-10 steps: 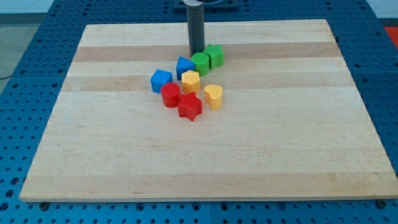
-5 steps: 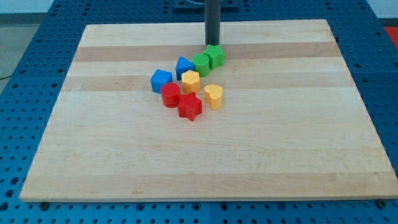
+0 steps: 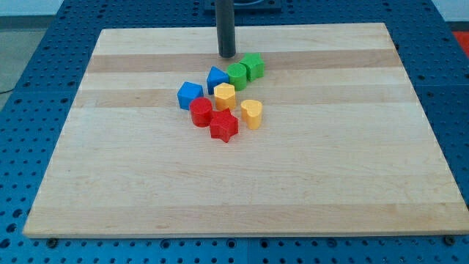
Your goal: Place green star to the bottom right of green circle
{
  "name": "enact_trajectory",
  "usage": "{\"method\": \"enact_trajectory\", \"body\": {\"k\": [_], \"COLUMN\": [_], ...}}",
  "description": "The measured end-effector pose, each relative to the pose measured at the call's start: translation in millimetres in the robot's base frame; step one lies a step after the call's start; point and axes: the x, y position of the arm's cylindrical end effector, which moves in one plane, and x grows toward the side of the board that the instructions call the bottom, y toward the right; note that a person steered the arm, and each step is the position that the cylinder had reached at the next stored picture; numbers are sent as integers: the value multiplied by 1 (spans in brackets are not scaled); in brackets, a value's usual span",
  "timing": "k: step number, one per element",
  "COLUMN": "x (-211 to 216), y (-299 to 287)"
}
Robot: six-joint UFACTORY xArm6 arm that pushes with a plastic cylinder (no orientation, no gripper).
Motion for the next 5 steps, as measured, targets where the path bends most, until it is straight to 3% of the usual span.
{"method": "enact_trajectory", "body": {"k": [3, 5], "x": [19, 23], "y": [6, 45]}}
